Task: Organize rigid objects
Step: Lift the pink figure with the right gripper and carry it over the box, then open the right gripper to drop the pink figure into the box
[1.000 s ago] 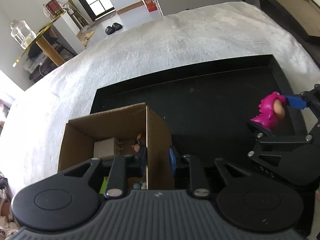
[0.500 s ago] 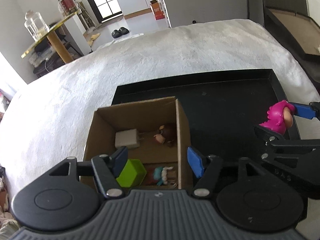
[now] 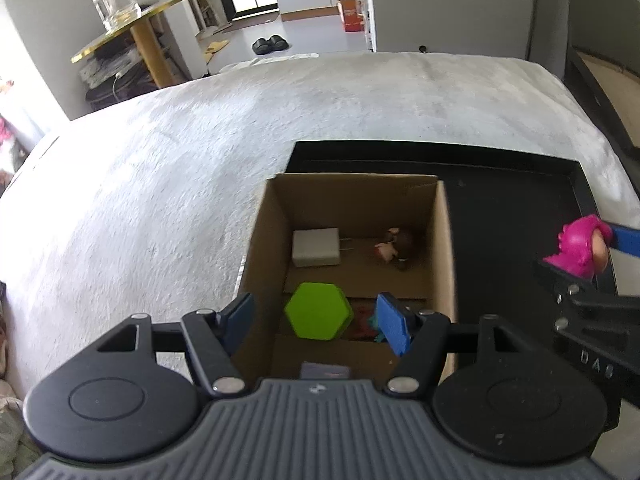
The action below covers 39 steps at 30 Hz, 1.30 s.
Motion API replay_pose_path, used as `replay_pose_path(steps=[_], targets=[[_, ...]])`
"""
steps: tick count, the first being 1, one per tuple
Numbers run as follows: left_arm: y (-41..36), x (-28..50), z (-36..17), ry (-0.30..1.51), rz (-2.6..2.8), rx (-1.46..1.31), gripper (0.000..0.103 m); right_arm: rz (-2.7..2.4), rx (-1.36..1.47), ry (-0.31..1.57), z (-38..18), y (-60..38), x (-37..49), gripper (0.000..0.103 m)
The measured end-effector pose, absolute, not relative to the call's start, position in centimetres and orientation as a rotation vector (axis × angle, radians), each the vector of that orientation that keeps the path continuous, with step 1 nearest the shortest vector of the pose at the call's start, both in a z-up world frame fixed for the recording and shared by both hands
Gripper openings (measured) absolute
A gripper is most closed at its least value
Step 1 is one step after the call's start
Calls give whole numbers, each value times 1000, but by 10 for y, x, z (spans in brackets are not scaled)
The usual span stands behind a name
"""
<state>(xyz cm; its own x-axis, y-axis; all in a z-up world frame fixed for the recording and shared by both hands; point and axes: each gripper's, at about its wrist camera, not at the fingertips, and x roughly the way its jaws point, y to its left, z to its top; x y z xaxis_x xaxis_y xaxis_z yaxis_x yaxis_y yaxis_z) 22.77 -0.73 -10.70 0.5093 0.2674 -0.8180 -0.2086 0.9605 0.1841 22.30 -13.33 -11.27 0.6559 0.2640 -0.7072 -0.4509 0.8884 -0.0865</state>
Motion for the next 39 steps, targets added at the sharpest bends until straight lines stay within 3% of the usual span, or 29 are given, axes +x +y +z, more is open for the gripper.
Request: replay_pose_path(steps=[31,39], targets=[[97,222,-144,1054,348,-157,67,524,-420,791,-120,-24,221,64],[100,227,-156,1059,329,-192,53,544,-465,814,-130,-9,228,64]])
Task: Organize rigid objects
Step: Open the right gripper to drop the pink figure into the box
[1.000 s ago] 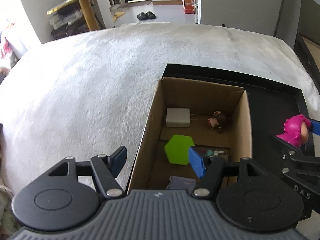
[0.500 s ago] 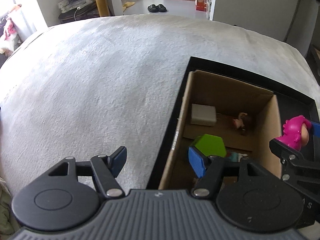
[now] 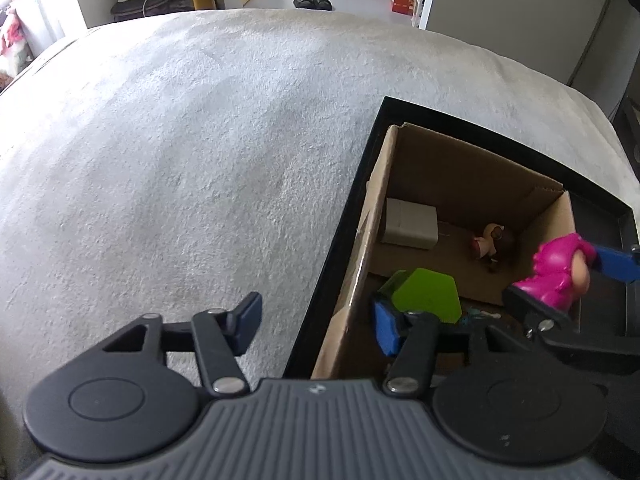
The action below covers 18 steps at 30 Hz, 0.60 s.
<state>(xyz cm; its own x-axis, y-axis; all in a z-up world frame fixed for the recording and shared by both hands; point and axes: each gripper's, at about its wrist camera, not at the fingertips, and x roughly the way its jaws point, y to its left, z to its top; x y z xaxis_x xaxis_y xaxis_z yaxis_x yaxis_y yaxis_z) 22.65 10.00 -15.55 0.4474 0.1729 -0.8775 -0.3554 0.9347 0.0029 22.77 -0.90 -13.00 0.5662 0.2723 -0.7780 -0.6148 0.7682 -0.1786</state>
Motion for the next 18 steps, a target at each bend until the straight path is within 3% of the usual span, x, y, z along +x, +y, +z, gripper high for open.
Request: replay_pose_path(steps=[6,10,18], targets=[[102,230,-160,1060,285,-259,18,554,-516,807,-136,2,229,64],[98,231,-160,1060,273,-254,13,557,-540,816,-140,8,227,65],[98,229,-154,1063,278,-269,12,553,-546,819,-136,7,218,66]])
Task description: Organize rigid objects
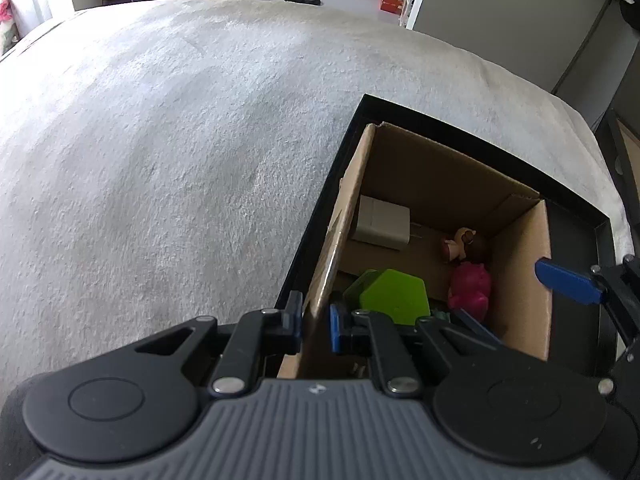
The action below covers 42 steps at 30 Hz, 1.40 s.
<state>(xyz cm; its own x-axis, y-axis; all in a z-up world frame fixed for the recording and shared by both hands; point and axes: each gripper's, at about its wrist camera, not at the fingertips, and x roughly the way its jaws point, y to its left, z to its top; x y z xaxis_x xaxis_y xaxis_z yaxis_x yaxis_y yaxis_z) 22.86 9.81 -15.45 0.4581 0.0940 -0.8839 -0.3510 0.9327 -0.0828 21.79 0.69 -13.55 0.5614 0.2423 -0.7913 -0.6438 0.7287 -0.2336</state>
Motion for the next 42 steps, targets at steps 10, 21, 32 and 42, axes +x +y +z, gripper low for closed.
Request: replay_pose_path(steps=[10,21,32,42], targets=[[92,208,-128,1016,299,-252,14,528,-495,793,-118,-9,196,66],[75,177,-108,996,310,-219,41,466,-389,774,-96,-48,169,70],[46,147,-91,953,319,-153,56,434,-269,729,-80,-88,143,72],[13,122,-73,904,269,-74,66,379,-184,692,-65,-117,119,83]])
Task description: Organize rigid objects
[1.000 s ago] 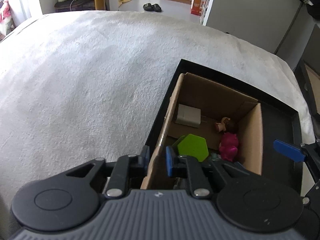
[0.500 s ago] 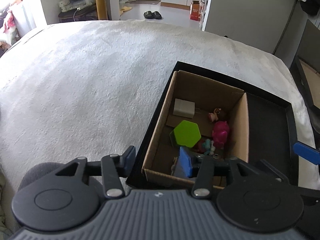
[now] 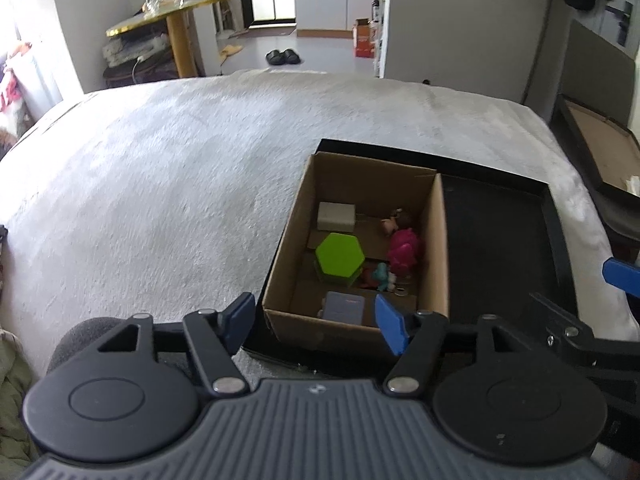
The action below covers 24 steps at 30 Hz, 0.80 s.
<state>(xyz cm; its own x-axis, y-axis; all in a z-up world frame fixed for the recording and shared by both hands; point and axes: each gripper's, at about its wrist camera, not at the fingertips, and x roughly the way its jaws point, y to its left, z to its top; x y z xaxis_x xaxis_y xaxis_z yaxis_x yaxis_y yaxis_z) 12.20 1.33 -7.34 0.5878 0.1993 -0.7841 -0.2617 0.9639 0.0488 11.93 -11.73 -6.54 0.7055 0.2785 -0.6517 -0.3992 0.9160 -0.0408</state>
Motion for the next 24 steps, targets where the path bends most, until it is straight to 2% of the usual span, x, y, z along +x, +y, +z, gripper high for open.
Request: replay_pose_path(steps=[2,6,10,12,24], targets=[[10,116,-72,900,263,-66,67,370,-166,690,-64,-122,115,85],[6,102,-68,891,249,-59,69,352,-137,678,-58,-130,104,97],[6,92,-63,872,237,-64,70,339,-119,665,-52,-134,95,99],[5,86,-59,863,233,-60,70,331,-100,664,-49,-137,92,103],[6,46,-35,800,205,-62,71,270,16,637,-27,-157,65,103]])
